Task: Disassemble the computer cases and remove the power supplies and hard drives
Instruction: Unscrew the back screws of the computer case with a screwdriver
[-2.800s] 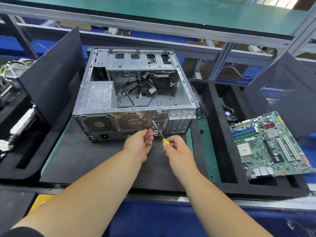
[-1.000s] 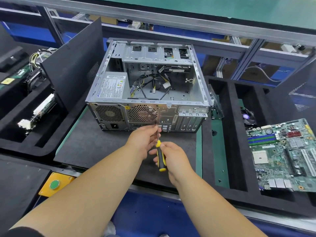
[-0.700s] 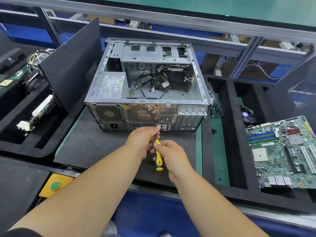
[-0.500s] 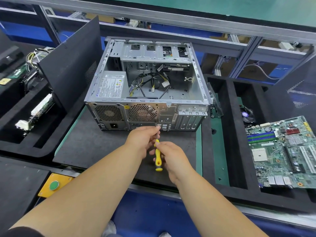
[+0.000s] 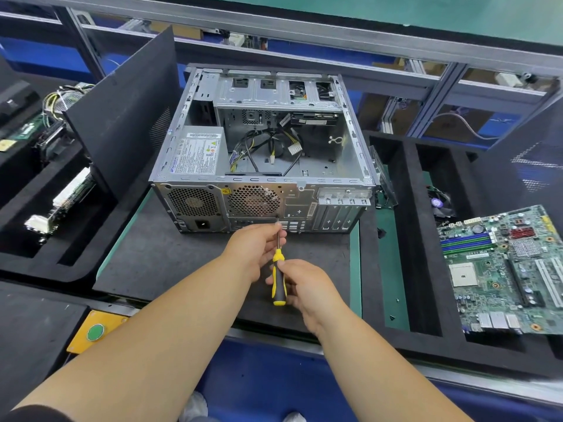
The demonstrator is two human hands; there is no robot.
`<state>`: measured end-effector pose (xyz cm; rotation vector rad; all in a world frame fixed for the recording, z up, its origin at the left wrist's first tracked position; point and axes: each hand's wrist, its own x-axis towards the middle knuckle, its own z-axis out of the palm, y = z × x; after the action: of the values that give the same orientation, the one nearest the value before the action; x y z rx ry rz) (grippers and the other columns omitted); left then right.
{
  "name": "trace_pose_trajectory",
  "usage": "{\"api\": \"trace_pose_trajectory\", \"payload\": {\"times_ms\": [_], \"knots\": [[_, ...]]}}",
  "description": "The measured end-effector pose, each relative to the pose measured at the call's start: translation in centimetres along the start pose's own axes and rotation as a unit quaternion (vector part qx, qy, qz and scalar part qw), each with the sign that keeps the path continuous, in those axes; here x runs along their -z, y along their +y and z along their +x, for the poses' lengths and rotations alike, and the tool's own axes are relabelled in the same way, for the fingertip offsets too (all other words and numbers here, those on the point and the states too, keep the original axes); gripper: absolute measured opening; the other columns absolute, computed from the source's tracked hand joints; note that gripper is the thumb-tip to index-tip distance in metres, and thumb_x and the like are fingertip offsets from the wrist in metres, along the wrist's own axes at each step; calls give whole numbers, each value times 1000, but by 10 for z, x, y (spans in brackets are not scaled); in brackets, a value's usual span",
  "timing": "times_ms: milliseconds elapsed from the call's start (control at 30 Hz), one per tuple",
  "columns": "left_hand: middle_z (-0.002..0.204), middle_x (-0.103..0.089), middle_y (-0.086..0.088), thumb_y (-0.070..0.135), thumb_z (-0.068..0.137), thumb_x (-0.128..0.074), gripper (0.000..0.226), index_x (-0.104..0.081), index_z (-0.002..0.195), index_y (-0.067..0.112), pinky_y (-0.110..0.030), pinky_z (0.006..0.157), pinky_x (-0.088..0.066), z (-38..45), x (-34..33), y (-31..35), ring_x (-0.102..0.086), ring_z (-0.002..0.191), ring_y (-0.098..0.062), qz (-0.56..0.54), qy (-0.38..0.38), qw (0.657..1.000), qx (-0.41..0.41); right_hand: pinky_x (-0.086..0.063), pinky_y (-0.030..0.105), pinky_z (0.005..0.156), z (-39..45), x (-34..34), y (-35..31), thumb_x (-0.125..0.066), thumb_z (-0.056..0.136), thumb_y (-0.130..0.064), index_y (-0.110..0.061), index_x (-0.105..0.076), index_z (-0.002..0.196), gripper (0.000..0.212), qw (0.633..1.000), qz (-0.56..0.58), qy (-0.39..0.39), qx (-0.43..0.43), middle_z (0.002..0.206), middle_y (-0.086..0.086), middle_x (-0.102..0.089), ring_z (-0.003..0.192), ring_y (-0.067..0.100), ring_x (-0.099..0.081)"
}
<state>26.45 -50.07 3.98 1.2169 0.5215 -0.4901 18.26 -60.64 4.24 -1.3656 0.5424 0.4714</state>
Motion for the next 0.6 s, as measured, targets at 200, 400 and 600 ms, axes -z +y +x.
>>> {"api": "trace_pose_trajectory", "payload": {"times_ms": [200, 400, 600], "knots": [[86, -71, 0, 29, 90, -64, 11, -65, 81, 24, -36, 80, -54, -29, 8, 17, -65, 82, -17, 363, 71, 910, -189, -52, 29, 67, 0, 5, 0, -52, 101, -29, -16, -66, 102, 19, 999, -34, 5, 20, 81, 1, -77, 72, 11, -67], [69, -60, 18, 22, 88, -66, 12, -63, 78, 28, -9, 59, -40, -66, -7, 94, -50, 61, 1, 409, -32, 794, -448, -49, 21, 54, -6, 7, -8, -52, 101, -20, -7, -66, 101, 20, 999, -28, -1, 20, 76, 3, -74, 59, 6, -63], [104, -65, 8, 45, 96, -54, 27, -62, 114, 26, -33, 86, -51, -32, -30, 145, -59, 94, -10, 616, -9, 686, -386, -46, 24, 59, -10, 6, -13, -51, 100, -19, -8, -67, 95, 20, 999, -42, 23, 20, 71, 1, -72, 61, 9, -61]]}}
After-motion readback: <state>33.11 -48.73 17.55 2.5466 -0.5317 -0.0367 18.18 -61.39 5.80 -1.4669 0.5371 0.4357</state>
